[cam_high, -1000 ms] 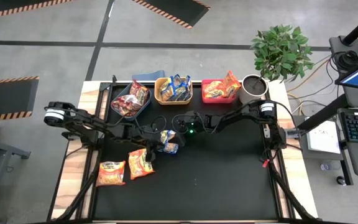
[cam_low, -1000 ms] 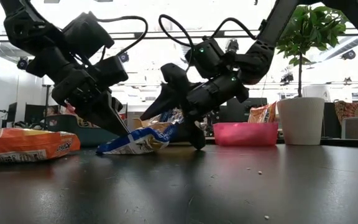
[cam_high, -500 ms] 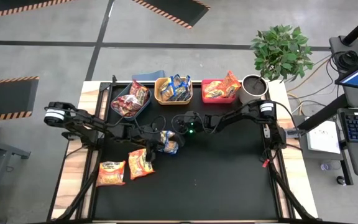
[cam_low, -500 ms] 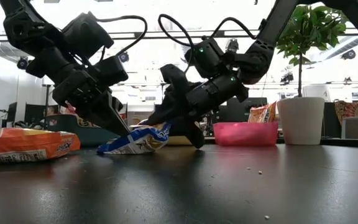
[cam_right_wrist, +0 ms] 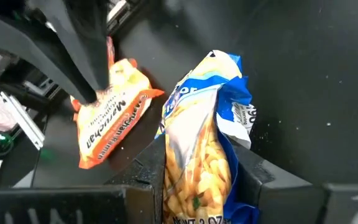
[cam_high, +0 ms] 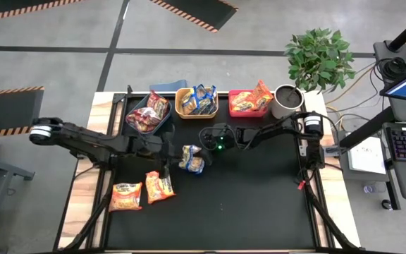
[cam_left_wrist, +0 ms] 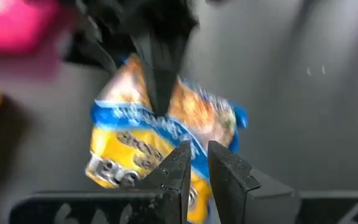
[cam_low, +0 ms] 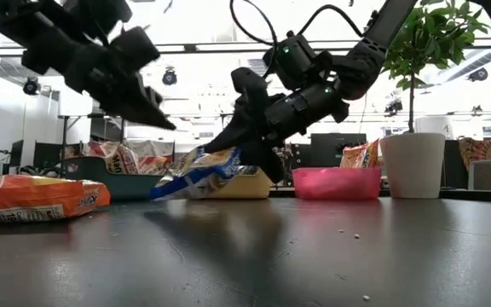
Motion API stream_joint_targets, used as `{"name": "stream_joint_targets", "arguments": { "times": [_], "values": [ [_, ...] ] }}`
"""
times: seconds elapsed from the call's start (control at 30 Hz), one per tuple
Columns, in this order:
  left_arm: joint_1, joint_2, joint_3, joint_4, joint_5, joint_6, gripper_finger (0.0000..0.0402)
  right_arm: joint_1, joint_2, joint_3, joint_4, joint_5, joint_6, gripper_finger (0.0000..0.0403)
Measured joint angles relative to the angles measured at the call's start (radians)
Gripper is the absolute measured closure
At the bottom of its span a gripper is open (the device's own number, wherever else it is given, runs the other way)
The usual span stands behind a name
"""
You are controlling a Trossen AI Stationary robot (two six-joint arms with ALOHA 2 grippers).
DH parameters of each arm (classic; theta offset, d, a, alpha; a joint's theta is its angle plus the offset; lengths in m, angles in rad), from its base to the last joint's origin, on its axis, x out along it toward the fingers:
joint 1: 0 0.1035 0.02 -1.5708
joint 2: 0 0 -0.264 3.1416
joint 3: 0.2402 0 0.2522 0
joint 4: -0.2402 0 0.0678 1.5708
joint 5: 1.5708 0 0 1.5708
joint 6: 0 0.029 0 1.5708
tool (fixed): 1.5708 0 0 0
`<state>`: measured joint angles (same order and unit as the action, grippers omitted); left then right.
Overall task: Sort Maruchan noodles
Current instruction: Put the blue noodle pack into the yellow bin
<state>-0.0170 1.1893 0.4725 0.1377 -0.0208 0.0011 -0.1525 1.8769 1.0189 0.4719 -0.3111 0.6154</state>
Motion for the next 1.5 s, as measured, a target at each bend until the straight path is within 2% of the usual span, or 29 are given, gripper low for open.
{"name": "stream_joint_targets", "arguments": {
  "times": [0.1, 0.3, 0.5, 0.6, 0.77, 0.83, 1.0, 1.2, 1.5],
  "values": [
    [0.0, -0.056, 0.005, 0.006, -0.063, 0.027, 0.0363, -0.003, -0.023, -0.011, -0.004, 0.019, -0.023, 0.03],
    [0.007, -0.102, 0.054, 0.043, -0.263, 0.103, 0.0363, -0.011, -0.107, -0.022, -0.036, 0.083, -0.117, 0.03],
    [0.082, -0.097, 0.125, 0.041, -0.276, 0.222, 0.0363, -0.014, -0.251, -0.023, -0.194, 0.321, -0.249, 0.03],
    [0.158, -0.082, 0.151, 0.046, -0.22, 0.273, 0.0363, -0.016, -0.329, -0.023, -0.268, 0.454, -0.297, 0.03],
    [0.337, -0.038, 0.172, 0.098, -0.002, 0.277, 0.0363, -0.022, -0.42, -0.023, -0.32, 0.651, -0.347, 0.0299],
    [0.4, 0.009, 0.187, 0.155, 0.052, 0.275, 0.0363, -0.032, -0.444, -0.023, -0.327, 0.709, -0.364, 0.0299],
    [0.494, 0.148, 0.231, 0.248, 0.096, 0.278, 0.0363, -0.068, -0.449, -0.023, -0.33, 0.832, -0.391, 0.0298],
    [0.546, 0.318, 0.334, 0.244, 0.184, 0.297, 0.0353, -0.129, -0.429, -0.023, -0.331, 0.836, -0.39, 0.0297],
    [0.579, 0.46, 0.401, 0.229, 0.182, 0.368, 0.0258, -0.159, -0.421, -0.023, -0.335, 0.835, -0.391, 0.0297]
  ]
}}
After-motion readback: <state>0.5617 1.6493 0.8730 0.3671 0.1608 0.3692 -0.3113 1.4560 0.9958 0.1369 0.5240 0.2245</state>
